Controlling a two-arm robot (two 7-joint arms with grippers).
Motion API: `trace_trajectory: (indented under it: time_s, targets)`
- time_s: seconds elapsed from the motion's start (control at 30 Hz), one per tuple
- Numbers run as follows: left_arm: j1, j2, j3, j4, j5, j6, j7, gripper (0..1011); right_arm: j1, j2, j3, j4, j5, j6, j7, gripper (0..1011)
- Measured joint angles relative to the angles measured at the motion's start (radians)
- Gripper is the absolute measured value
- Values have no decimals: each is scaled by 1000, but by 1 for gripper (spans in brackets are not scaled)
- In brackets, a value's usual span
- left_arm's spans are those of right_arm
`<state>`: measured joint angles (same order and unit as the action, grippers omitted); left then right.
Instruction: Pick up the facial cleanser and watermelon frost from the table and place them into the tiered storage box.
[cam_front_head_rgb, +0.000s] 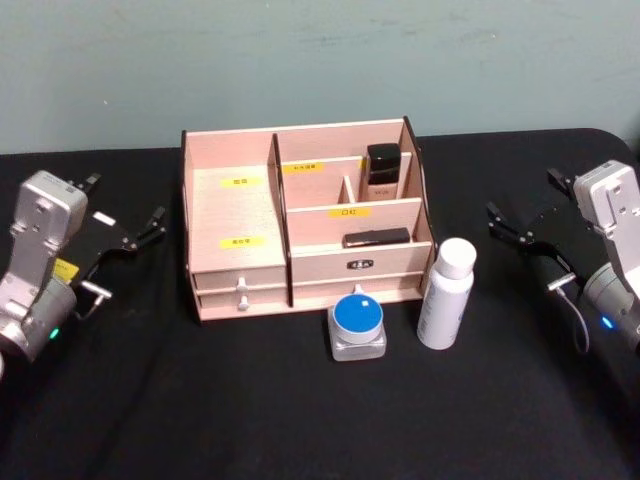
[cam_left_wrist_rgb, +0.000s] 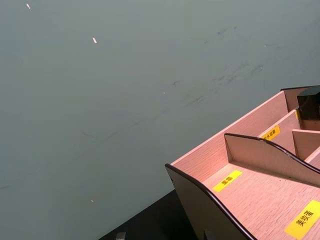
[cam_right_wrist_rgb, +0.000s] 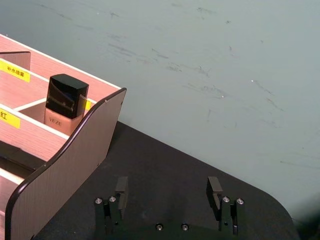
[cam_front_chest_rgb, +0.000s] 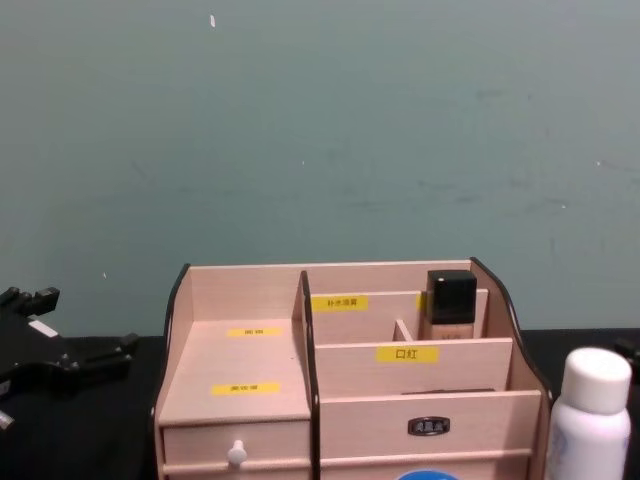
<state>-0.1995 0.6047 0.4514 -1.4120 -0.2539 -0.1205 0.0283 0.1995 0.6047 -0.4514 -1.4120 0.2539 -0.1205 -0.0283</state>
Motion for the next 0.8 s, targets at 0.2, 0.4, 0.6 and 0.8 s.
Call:
trace_trajectory:
  time_s: [0.2, 0.4, 0.6, 0.8]
  targets:
    - [0, 0, 0, 0, 0, 0, 0, 1010, 0, 0, 0, 0, 0, 0, 0, 1003]
    - [0, 0, 0, 0, 0, 0, 0, 1010, 0, 0, 0, 0, 0, 0, 0, 1002]
    - [0, 0, 0, 0, 0, 0, 0, 1010, 0, 0, 0, 0, 0, 0, 0, 1002]
    - [0, 0, 0, 0, 0, 0, 0, 1010, 0, 0, 0, 0, 0, 0, 0, 1003]
